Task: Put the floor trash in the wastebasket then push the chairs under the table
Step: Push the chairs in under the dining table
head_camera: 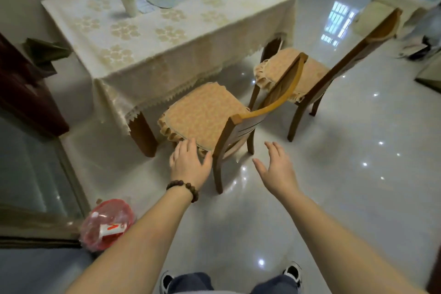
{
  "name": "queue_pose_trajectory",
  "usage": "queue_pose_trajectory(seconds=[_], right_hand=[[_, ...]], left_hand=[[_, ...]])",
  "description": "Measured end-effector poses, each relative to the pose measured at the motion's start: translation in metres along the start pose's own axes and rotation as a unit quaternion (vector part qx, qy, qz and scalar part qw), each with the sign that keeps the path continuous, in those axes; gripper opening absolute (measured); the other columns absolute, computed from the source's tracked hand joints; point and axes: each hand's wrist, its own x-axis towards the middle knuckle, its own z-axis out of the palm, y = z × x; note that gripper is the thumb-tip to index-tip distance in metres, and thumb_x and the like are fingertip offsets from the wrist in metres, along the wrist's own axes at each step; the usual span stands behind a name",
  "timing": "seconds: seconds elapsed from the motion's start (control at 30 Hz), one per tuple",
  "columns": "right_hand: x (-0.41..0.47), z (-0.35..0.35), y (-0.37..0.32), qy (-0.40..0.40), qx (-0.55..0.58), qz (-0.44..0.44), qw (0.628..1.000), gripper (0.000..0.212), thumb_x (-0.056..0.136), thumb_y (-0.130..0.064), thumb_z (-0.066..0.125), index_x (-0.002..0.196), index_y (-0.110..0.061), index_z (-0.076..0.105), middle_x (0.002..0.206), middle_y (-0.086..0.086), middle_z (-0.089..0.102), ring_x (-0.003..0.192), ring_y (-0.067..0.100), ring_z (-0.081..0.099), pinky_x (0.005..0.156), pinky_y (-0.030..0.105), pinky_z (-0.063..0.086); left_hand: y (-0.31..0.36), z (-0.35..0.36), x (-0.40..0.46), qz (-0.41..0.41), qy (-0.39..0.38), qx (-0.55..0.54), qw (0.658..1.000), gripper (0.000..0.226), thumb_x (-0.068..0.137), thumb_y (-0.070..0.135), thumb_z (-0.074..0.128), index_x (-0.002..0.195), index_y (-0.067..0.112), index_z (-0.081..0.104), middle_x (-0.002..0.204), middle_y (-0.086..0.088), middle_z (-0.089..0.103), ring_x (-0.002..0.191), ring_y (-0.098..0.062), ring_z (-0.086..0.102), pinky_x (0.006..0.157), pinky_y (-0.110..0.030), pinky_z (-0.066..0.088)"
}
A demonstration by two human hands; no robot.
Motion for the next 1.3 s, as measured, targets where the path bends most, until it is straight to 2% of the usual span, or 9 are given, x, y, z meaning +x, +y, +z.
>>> queue_pose_trajectory(seconds=[0.27,0.4,0.57,0.77,0.97,1.07,1.2,1.3], right_hand=[[0.072,-0.103,0.112,-0.033,0.015,-0.062,0.997,0.062,0.092,-0.035,0.054,0.145,-0.017,0.029,0.154,0.006,0.025,0.143,0.022,0.016,0.117,0.038,0.016],[0.109,-0.137,0.124,-0.049,0.001,-0.126,0.991,0.061,0.091,-0.031,0.055,0.145,-0.015,0.030,0.154,0.007,0.026,0.143,0.023,0.017,0.116,0.037,0.015],[0.158,-0.150,0.120,-0.066,0.002,-0.212,0.975,0.061,0.088,-0.031,0.058,0.142,-0.017,0.033,0.151,0.008,0.030,0.142,0.024,0.020,0.115,0.038,0.019],[0.227,-0.149,0.110,-0.048,-0.064,-0.300,0.951,0.067,0.085,-0.035,0.062,0.143,-0.019,0.032,0.153,0.008,0.027,0.143,0.025,0.016,0.116,0.041,0.016],[0.297,-0.145,0.099,-0.057,-0.199,-0.389,0.898,0.086,0.076,-0.062,0.062,0.145,-0.026,0.025,0.156,0.007,0.020,0.145,0.025,0.008,0.118,0.047,0.014],[0.319,-0.145,0.095,-0.091,-0.239,-0.412,0.875,0.094,0.072,-0.068,0.060,0.147,-0.027,0.021,0.158,0.006,0.015,0.146,0.025,0.003,0.118,0.048,0.008],[0.341,-0.145,0.088,-0.135,-0.288,-0.452,0.833,0.100,0.072,-0.072,0.059,0.149,-0.027,0.014,0.159,0.007,0.008,0.146,0.026,-0.004,0.117,0.052,0.001],[0.354,-0.144,0.084,-0.163,-0.322,-0.480,0.800,0.099,0.073,-0.069,0.059,0.149,-0.028,0.012,0.159,0.007,0.006,0.146,0.026,-0.005,0.117,0.052,-0.003]], left_hand=[[0.147,0.037,0.010,-0.034,0.137,0.005,0.990,0.052,0.093,0.044,0.046,0.134,0.013,0.045,0.136,-0.009,0.048,0.130,-0.027,0.038,0.111,-0.046,0.028],[0.192,0.050,0.007,-0.039,0.153,0.028,0.987,0.058,0.092,0.048,0.047,0.139,0.014,0.040,0.141,-0.007,0.044,0.134,-0.026,0.034,0.113,-0.046,0.025],[0.217,0.058,0.017,-0.058,0.176,0.061,0.981,0.064,0.089,0.054,0.049,0.140,0.015,0.039,0.143,-0.006,0.043,0.136,-0.026,0.032,0.115,-0.047,0.023],[0.229,0.078,0.059,-0.084,0.156,0.090,0.980,0.081,0.082,0.068,0.049,0.145,0.020,0.030,0.150,-0.004,0.034,0.140,-0.026,0.026,0.117,-0.046,0.019],[0.238,0.097,0.105,-0.107,0.119,0.098,0.982,0.091,0.080,0.074,0.045,0.149,0.021,0.020,0.155,-0.005,0.024,0.144,-0.026,0.017,0.119,-0.045,0.013],[0.240,0.098,0.120,-0.122,0.097,0.104,0.982,0.095,0.076,0.078,0.045,0.149,0.022,0.018,0.156,-0.004,0.023,0.144,-0.025,0.015,0.119,-0.045,0.010],[0.232,0.093,0.132,-0.122,0.030,0.175,0.977,0.111,0.062,0.086,0.051,0.149,0.026,0.016,0.154,-0.001,0.025,0.143,-0.023,0.018,0.118,-0.044,0.008],[0.220,0.098,0.134,-0.112,-0.024,0.250,0.961,0.112,0.059,0.084,0.057,0.148,0.027,0.019,0.149,-0.002,0.033,0.140,-0.024,0.024,0.116,-0.047,0.012]])
